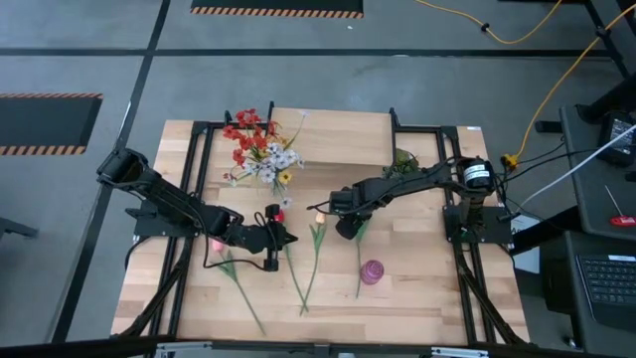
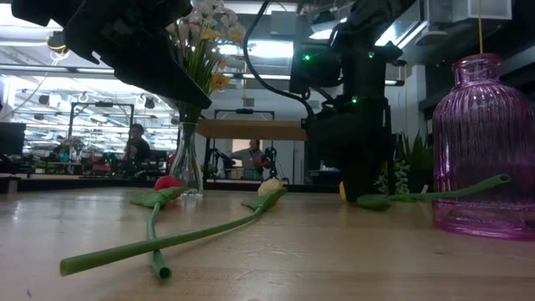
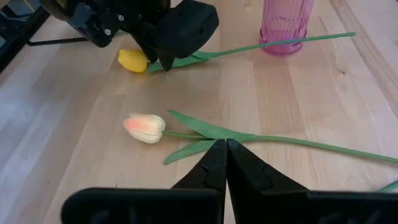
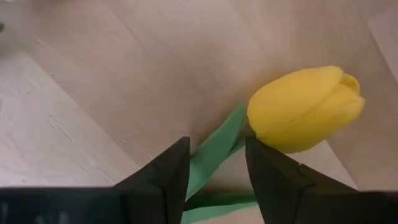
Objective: Pick and place flowers into a vace then onto a shelf
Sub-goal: Put the yellow flower into the purple vase
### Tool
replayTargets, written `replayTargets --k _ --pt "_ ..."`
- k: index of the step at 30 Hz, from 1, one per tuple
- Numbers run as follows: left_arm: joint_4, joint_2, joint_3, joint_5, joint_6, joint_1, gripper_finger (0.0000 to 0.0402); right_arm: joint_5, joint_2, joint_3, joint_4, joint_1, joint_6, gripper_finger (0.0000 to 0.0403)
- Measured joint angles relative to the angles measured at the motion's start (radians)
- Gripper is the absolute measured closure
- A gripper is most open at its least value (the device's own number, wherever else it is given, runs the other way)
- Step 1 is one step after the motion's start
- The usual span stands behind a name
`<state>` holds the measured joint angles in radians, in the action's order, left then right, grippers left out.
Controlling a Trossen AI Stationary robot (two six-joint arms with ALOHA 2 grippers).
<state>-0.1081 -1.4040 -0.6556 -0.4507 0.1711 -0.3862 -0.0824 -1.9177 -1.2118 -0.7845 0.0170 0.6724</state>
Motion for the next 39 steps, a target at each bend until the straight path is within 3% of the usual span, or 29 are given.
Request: replayTargets --k 13,18,26,39 --pt "0.0 0.0 0.0 0.0 0.0 0.0 0.0399 -0.002 0.0 0.002 0.019 0.0 0.007 0.0247" --pt "0.0 0.0 0.0 0.0 0.0 0.0 0.0397 -0.031 -0.001 0.002 0.03 -0.001 0.033 0.0287" --pt "0.0 0.0 0.0 0.0 0.0 0.0 0.04 -0.046 -0.001 0.002 0.046 0.0 0.053 0.0395" --pt "0.0 0.0 0.0 0.0 0.0 0.0 0.0396 -0.041 0.001 -0.002 0.056 -0.002 0.037 0.0401"
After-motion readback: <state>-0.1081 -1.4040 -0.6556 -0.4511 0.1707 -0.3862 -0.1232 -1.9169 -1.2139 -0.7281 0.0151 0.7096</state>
